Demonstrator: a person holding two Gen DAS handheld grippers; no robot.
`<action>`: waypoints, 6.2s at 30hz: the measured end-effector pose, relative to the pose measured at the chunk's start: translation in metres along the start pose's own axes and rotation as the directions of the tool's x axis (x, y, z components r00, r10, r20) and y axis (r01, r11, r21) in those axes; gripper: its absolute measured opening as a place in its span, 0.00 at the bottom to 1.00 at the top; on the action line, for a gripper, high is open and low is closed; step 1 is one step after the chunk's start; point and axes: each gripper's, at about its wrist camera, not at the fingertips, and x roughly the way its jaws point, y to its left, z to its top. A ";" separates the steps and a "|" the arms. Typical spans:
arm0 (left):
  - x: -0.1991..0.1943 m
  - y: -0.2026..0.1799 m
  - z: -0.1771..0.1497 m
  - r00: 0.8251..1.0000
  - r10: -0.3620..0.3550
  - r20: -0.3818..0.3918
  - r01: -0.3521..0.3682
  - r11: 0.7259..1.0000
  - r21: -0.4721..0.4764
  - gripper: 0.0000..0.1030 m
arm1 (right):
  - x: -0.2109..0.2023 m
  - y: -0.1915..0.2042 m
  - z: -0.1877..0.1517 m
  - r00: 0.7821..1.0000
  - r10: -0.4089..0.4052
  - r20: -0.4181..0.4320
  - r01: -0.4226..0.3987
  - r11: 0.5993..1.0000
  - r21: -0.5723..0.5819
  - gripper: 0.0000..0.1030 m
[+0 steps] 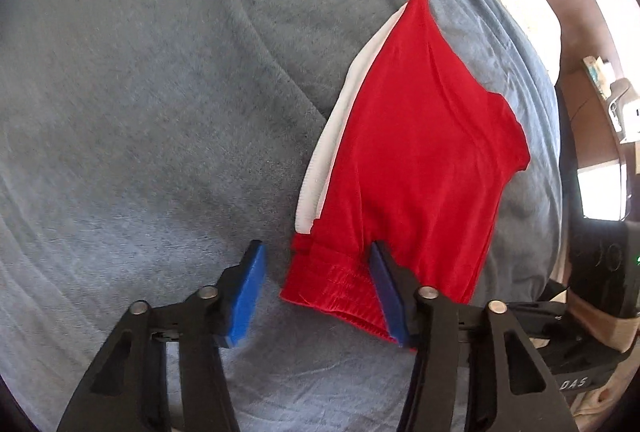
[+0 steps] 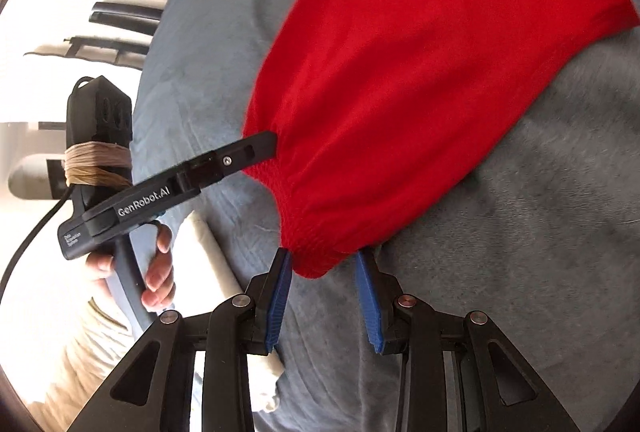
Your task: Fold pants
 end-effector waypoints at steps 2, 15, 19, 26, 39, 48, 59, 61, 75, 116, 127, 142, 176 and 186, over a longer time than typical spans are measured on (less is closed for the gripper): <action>0.002 0.000 0.000 1.000 -0.005 -0.009 0.005 1.000 0.002 0.44 | 0.005 -0.001 0.000 1.000 0.000 -0.001 0.000 1.000 0.003 0.33; 0.008 -0.002 0.001 1.000 0.022 -0.004 -0.022 1.000 -0.004 0.36 | 0.009 -0.005 -0.002 1.000 -0.016 0.004 0.016 0.999 -0.049 0.32; 0.007 0.005 -0.004 1.000 0.022 -0.022 -0.023 0.999 -0.032 0.37 | 0.011 -0.004 -0.003 1.000 -0.004 -0.010 0.004 0.999 -0.038 0.32; 0.006 0.012 -0.008 1.000 -0.003 -0.012 0.002 0.997 -0.074 0.32 | 0.015 -0.007 0.000 1.000 0.000 -0.019 0.000 1.000 -0.029 0.32; -0.055 -0.039 -0.003 0.993 0.116 0.034 -0.108 0.975 -0.192 0.22 | -0.044 0.008 0.012 0.993 0.117 -0.015 -0.118 0.990 -0.076 0.19; -0.072 -0.087 0.063 0.982 0.189 -0.019 -0.189 0.975 -0.119 0.22 | -0.089 -0.008 0.038 0.962 0.275 -0.002 -0.274 0.959 0.078 0.18; -0.034 -0.124 0.140 0.961 0.252 -0.117 -0.257 0.966 -0.036 0.23 | -0.119 -0.062 0.069 0.932 0.342 0.123 -0.363 0.888 0.282 0.18; -0.025 -0.128 0.151 0.958 0.258 -0.126 -0.263 0.964 -0.031 0.23 | -0.121 -0.070 0.075 0.931 0.334 0.145 -0.363 0.883 0.298 0.18; 0.012 -0.138 0.209 0.936 0.339 -0.094 -0.334 0.940 0.064 0.53 | -0.133 -0.124 0.109 0.946 0.225 0.232 -0.300 0.879 0.370 0.31; 0.038 -0.133 0.222 0.993 0.116 0.012 -0.113 0.941 0.319 0.21 | -0.135 -0.122 0.165 0.962 -0.101 0.256 0.135 0.983 -0.121 0.46; -0.003 -0.138 0.187 0.964 0.222 0.146 -0.261 0.896 0.359 0.56 | -0.163 -0.107 0.129 0.959 -0.118 0.259 0.149 0.983 -0.104 0.46; -0.001 -0.098 0.136 0.959 0.272 0.076 -0.282 0.912 0.298 0.56 | -0.131 -0.101 0.088 0.990 -0.071 0.122 0.089 0.985 -0.147 0.32; 0.021 -0.086 0.121 0.951 0.309 0.007 -0.295 0.901 0.317 0.56 | -0.116 -0.094 0.061 0.996 -0.088 -0.027 0.086 0.995 -0.059 0.05; -0.009 -0.092 0.106 0.949 0.306 0.077 -0.315 0.911 0.266 0.56 | -0.124 -0.092 0.056 0.979 -0.197 -0.050 0.190 0.974 -0.120 0.08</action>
